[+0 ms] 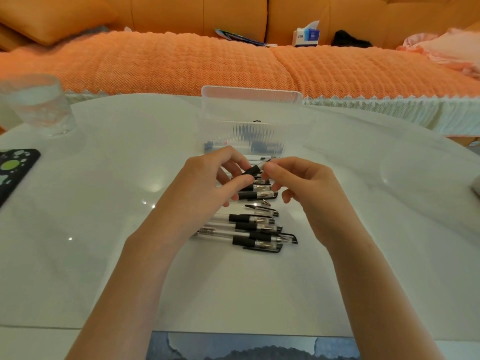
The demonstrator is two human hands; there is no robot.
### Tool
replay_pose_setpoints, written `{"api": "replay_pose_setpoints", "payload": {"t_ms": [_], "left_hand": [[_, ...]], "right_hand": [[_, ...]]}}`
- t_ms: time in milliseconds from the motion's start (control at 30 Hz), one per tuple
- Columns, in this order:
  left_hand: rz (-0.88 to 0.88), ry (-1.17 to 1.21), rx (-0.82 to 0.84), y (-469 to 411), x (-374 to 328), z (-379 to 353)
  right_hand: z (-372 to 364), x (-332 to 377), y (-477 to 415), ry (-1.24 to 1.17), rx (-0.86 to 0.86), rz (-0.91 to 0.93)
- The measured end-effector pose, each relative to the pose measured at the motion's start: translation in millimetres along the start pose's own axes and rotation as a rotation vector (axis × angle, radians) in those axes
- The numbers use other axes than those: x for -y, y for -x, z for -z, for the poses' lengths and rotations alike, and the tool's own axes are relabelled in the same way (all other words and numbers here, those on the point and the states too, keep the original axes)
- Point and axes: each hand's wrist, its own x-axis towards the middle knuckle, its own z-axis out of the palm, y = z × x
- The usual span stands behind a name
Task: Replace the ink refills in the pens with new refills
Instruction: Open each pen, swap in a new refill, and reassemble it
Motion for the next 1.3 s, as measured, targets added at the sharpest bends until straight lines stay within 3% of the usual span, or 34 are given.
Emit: {"api": "replay_pose_setpoints", "payload": {"t_ms": [300,467,600,733,833,1100,1300], "left_hand": [[0.003,-0.014,0.026,0,1,1],[0.022,-0.149,0.066,1,5,2],[0.03,-0.209,0.069,1,7,3],[0.03,-0.218,0.062,1,7,5],[0.036,-0.217,0.061,1,6,6],[0.048,-0.21,0.063,2,7,9],[0.05,-0.214,0.07,1,8,9]], "right_hand": [[6,3,-2,-0.215,-0.043,0.025],[32,8,-11,-0.421,-0.326,0.093],[53,4,-21,-0.174,-0.544,0.123],[55,-10,-25,0.317,-0.49,0.088],[52,-17,-26,0.511,-0.466,0.041],[50,-27,-29,0.741,-0.427,-0.046],[36,-23,-33,0.722,-0.366,0.163]]}}
